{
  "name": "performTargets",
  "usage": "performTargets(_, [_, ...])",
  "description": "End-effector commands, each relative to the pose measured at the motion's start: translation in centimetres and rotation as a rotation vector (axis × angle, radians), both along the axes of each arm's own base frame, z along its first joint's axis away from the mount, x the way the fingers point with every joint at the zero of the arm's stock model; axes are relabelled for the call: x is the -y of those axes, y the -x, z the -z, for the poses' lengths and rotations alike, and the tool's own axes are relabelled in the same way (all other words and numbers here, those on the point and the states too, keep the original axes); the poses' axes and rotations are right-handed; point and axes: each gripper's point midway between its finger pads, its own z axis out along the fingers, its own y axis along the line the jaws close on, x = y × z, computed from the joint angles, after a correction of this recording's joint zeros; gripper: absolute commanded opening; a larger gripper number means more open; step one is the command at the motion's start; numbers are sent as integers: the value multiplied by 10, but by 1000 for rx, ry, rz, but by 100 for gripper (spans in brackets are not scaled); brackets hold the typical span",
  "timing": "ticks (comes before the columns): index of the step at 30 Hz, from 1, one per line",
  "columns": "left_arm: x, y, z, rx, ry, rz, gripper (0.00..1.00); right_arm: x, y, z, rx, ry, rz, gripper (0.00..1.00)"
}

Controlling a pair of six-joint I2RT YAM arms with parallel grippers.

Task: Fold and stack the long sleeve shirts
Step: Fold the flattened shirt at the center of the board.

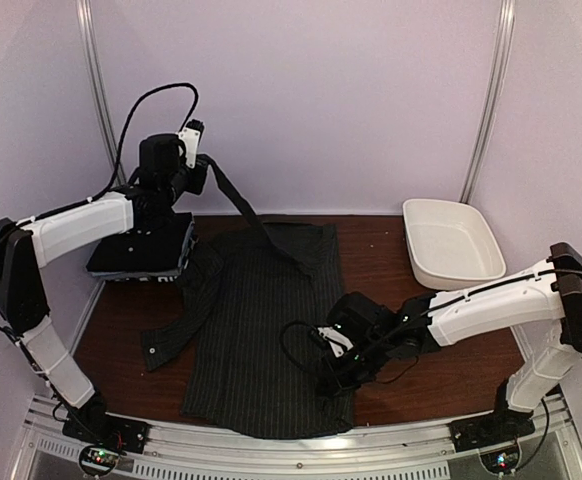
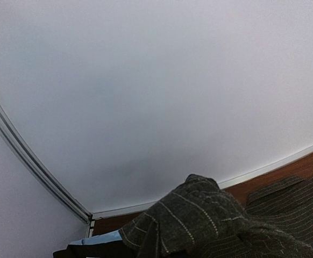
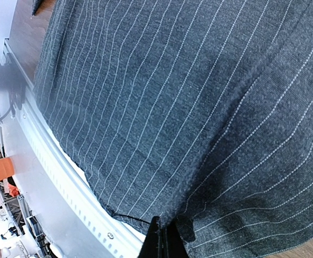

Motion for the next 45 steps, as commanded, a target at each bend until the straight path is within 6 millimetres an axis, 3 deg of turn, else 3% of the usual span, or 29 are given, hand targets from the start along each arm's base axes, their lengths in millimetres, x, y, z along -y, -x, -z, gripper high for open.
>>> performTargets(1, [-19,6,-35,101,63,-62,0,-14,-2,-12,26,-52,-23,0])
performTargets(13, [-23,12,-41,112,69,-70,0,-27,-1,-17,17,-93,-52,0])
performTargets(29, [-28,19,-43,119,69,-76,0,-10,31,0,-45,-43,-125,0])
performTargets(39, [-23,16,-54,134,79,-58,0,-34,14,-11,10,-78,-118,1])
performTargets(45, [-21,12,-57,137,67,-52,0,-43,15,-10,-4,-100,-133,1])
